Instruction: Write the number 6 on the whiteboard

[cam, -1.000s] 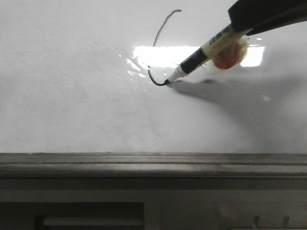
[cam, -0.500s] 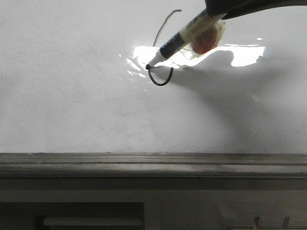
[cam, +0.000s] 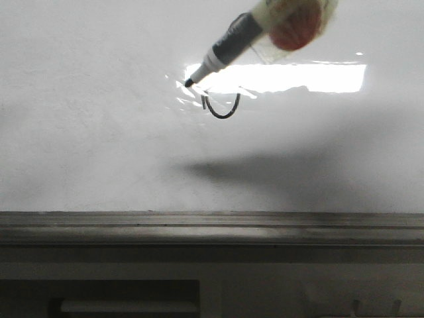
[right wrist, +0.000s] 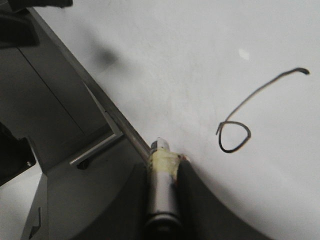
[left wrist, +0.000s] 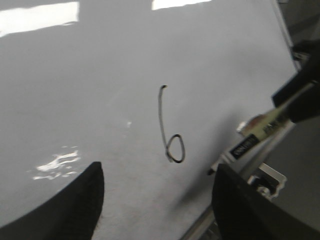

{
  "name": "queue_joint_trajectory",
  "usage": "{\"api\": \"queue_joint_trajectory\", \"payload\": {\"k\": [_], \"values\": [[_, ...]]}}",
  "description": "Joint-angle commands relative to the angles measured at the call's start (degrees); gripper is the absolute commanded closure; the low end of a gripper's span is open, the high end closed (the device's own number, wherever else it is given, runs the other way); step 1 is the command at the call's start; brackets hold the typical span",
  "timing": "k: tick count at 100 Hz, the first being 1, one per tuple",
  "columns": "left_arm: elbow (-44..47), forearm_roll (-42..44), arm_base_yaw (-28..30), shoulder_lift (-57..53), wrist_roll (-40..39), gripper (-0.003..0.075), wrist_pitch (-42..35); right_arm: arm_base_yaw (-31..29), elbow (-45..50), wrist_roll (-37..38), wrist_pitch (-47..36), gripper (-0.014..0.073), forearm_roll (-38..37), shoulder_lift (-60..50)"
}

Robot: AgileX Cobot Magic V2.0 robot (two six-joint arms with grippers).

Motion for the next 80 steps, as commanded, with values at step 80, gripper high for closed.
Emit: {"api": "queue_joint_trajectory", "payload": {"k": [80], "values": [[-8.0,2.0,-26.6,23.1,8.0,0.0425,-12.1,-0.2,-15.9,-0.9,15.4,0.0638,0.1,10.5]]}}
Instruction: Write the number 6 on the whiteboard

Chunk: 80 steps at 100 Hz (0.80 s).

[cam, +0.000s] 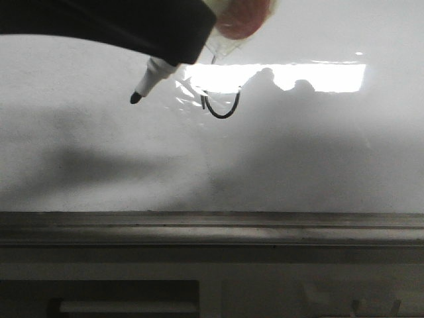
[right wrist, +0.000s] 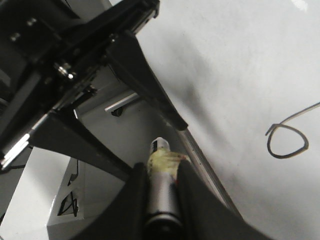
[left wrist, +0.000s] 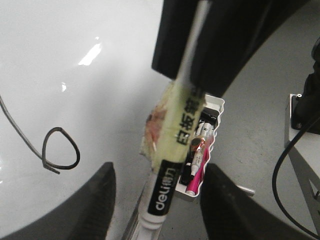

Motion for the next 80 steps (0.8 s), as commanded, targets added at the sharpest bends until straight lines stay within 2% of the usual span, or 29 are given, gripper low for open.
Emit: {"api": "queue_joint_trajectory", "payload": {"k": [1,21,38,47,52,59,67,71,76,80], "values": [[-2.0,-1.5,-0.6,0.1,0.2,0.0432,-2.0,-0.2,-1.9,-0.8,-1.6,0.0638,1.8,-0.6],[-2.0,-1.5,-0.6,0.7,0.2,0.0552,-3.0,-0.2,-1.9,-0.8,-1.5,0.0638,1.8,-0.6],[-2.0,-1.5,-0.6,0.7,0.2,0.0741,-3.1,-0.2,-1.9,-0.8,-1.4,0.0638,1.8,-0.6],[-2.0,-1.5,-0.6,0.7,0.2,0.0741,-3.1,-0.2,-1.9,-0.8,-1.4,0.0629,1.8,-0.6],[-2.0,-1.5,-0.6,0.7,0.2,0.0741,-3.2,-0.2,-1.9,-0.8,-1.1,0.0592,1.8,-0.6],[-2.0,-1.7,-0.6,0.7,0.2,0.0741,-3.7,-0.2,-1.9,-0.8,-1.0,0.0476,1.8,-0.6],[-2.0,-2.7,-0.6,0.7,0.2,0.0741,-5.3,-0.2,-1.9,-0.8,-0.9,0.0239,1.8,-0.6],[-2.0,-3.3,-0.6,0.5,-0.2,0.0741,-6.1,-0.2,-1.9,-0.1,-0.9,0.0165,1.8,-0.6],[-2.0,-3.8,-0.6,-0.1,-1.4,0.0741,-7.7,-0.2,-1.9,0.4,-0.5,0.0113,1.8,-0.6],[-1.8,-3.8,-0.6,-0.8,-2.5,0.0741,-8.5,-0.2,-1.9,0.4,0.0,0.0114,1.5,-0.7]]}}
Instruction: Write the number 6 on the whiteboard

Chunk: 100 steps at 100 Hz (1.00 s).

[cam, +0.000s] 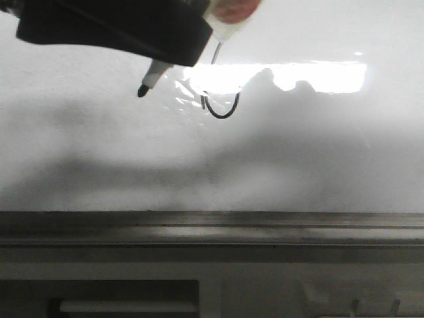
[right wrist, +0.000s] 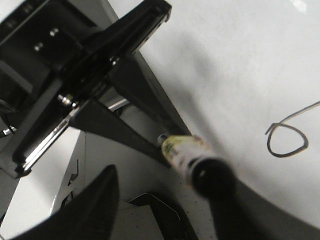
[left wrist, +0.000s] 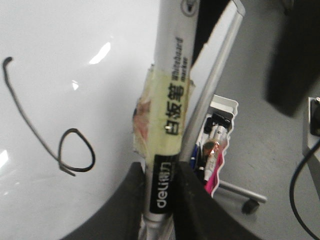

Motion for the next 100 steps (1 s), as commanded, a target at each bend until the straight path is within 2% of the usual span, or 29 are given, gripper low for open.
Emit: {"api": "queue_joint_trajectory", "payload": {"k": [1,18,29,38,48,58,79,100], "values": [[-1.6,-2.8,-0.1,-2.2,-2.6,0.0741,-4.4,-0.2,-1.8,0.3,-0.6,0.0118,1.5,-1.0],[2.7,-4.8,-0.1,-8.4,-10.6,0.0741,-12.8,-0.5,2.2,0.8,-3.8,0.0165,0.0,-6.0],[7.4,-15.1,-0.1,-13.0,-11.2,0.0741,-22.9,-1.5,7.8,1.5,-9.9,0.0179,-0.6,-11.3],[10.3,-23.2,-0.1,-14.7,-11.2,0.0741,-28.1,-2.1,13.4,2.7,-16.5,0.0179,-0.6,-16.0],[11.6,-24.6,-0.1,-13.8,-11.2,0.0741,-30.1,-2.1,17.8,3.8,-22.9,0.0179,-0.3,-19.8],[11.2,-24.6,-0.1,-10.9,-11.2,0.0741,-31.8,-2.1,20.4,5.1,-26.0,0.0179,-0.3,-22.2],[9.5,-23.0,-0.1,-4.4,-10.9,0.0741,-33.6,-2.1,21.4,5.2,-26.1,0.0179,0.1,-23.1],[8.9,-23.0,-0.1,-3.0,-10.9,0.0740,-33.9,-2.1,21.4,5.2,-25.9,0.0179,1.1,-23.1]]}}
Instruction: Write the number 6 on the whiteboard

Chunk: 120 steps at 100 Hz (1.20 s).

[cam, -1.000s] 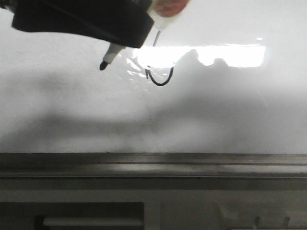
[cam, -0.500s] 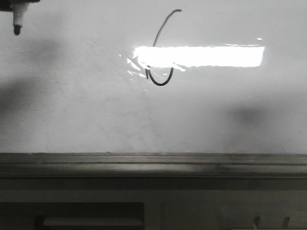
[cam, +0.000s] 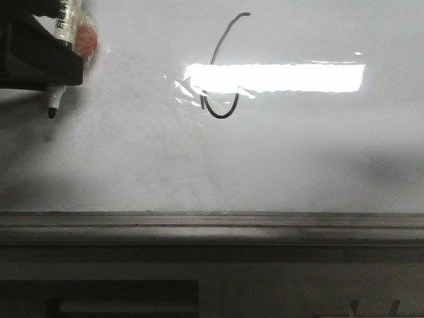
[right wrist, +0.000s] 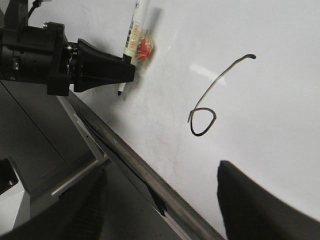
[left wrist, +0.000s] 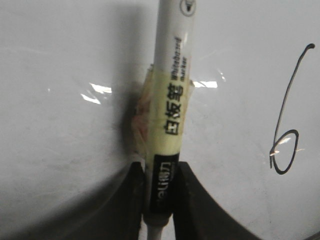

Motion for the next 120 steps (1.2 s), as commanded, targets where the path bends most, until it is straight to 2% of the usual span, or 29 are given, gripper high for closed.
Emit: {"api": "queue_joint_trajectory", "payload": {"k": [1,28,35,65,72,82,89,120], "values": [[-2.0,1.1,-0.1,-0.5,-0.3,0.0740,-1.3,-0.5,-1.3,0.3,-3.5,0.0179,2.0,-0.3],[-2.0,1.1,-0.1,-0.5,-0.3,0.0735,-2.0,-0.5,-1.3,0.3,-3.5,0.0179,2.0,-0.2],[-2.0,1.1,-0.1,-0.5,-0.3,0.0704,-2.0,-0.5,-1.3,0.3,-3.5,0.0179,2.0,-0.2],[-2.0,1.1,-0.1,-0.4,-0.3,0.0479,-2.0,-0.5,-1.3,0.3,-3.5,0.0179,2.0,-0.2],[-2.0,1.1,-0.1,-0.4,-0.3,0.0388,-2.0,-0.5,-1.3,0.3,-3.5,0.0179,2.0,-0.2],[-2.0,1.1,-0.1,-0.4,-0.3,0.0197,-2.0,-0.5,-1.3,0.3,-3.5,0.0179,2.0,-0.2],[-2.0,1.1,-0.1,-0.8,0.9,0.0122,-2.0,-0.5,-1.3,0.3,-3.5,0.0179,2.0,-0.2],[-2.0,1.1,-0.1,-12.9,12.9,0.0112,-1.9,-0.5,-1.3,0.3,-6.5,0.0179,2.1,-5.3]]}}
